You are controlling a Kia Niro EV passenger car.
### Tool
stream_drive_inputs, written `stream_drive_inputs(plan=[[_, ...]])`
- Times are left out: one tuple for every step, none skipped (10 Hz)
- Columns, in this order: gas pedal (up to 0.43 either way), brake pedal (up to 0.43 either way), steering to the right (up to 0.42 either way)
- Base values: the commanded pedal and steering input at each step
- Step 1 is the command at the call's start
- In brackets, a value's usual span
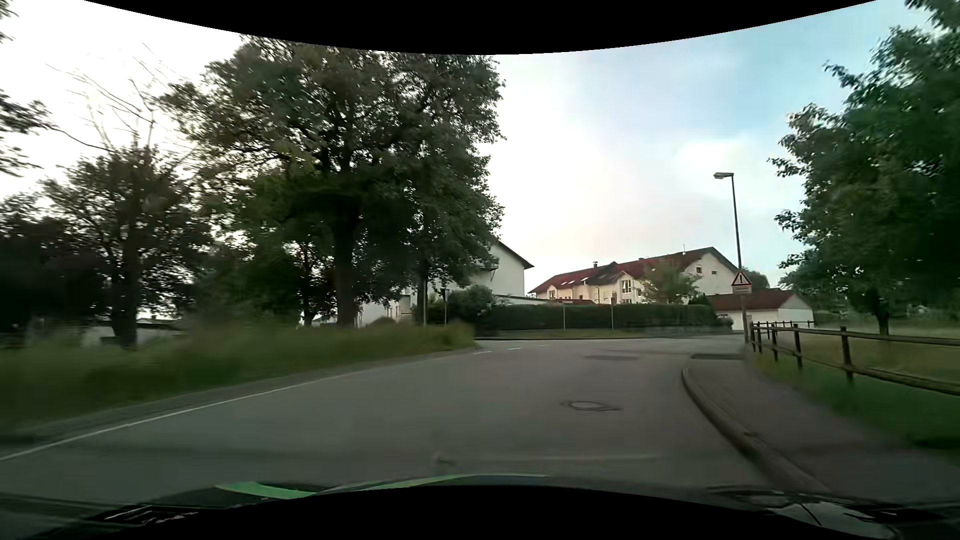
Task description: Follow the waypoints while adhering to traffic rules and regulations
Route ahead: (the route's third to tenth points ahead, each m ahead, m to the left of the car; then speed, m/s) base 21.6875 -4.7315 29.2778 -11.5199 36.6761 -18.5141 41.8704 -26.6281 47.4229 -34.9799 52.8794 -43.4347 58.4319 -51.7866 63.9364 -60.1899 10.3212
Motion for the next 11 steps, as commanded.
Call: stream_drive_inputs(plan=[[0.118,0.000,0.122],[0.118,0.000,0.126],[0.118,0.000,0.128],[0.118,0.000,0.128],[0.118,0.000,0.128],[0.130,0.000,0.126],[0.138,0.000,0.123],[0.157,0.000,0.119],[0.157,0.000,0.116],[0.157,0.000,0.115],[0.157,0.000,0.115]])
